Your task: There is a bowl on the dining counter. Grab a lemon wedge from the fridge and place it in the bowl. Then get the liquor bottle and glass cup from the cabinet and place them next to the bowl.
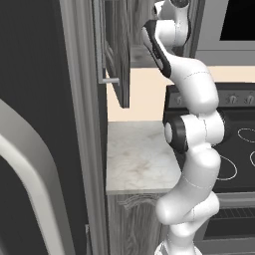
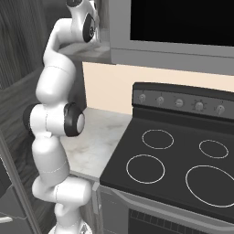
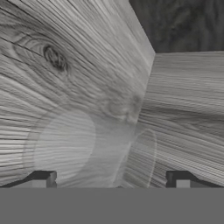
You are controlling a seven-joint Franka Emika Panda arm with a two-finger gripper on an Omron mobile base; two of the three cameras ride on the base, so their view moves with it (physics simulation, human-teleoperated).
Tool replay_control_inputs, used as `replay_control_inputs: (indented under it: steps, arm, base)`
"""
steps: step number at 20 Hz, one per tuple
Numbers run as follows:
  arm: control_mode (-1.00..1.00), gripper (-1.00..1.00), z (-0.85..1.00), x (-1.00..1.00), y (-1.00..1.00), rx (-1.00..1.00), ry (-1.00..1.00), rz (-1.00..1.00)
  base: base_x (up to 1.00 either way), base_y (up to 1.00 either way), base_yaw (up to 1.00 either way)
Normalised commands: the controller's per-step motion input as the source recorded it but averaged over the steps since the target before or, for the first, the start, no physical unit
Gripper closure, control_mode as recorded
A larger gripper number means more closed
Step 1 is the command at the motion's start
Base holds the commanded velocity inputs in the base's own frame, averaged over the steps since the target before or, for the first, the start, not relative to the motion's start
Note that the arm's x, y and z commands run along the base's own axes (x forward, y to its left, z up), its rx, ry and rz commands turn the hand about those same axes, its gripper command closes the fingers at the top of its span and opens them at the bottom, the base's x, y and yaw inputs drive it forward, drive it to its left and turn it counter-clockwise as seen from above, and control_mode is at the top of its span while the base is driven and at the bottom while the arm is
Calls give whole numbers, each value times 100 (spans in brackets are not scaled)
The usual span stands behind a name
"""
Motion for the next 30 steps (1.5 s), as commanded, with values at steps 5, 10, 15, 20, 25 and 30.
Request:
replay_control_inputs:
  steps: [5, 10, 15, 20, 25, 30]
  arm:
    - [-100, -100, -9, 1, 0, 0, 0, 0]
    - [-100, -100, -15, 2, 0, 0, 2, 1]
    - [-100, -100, -24, 0, 0, 0, 2, 1]
    - [-100, -100, -21, 3, 0, 0, 3, 1]
    - [-100, -100, -15, 2, 0, 0, 3, 0]
    - [-100, -100, -13, 0, 0, 0, 2, 0]
  base:
    - [0, 0, 0]
    - [0, 0, 0]
    - [0, 0, 0]
    - [0, 0, 0]
    - [0, 0, 0]
    - [0, 0, 0]
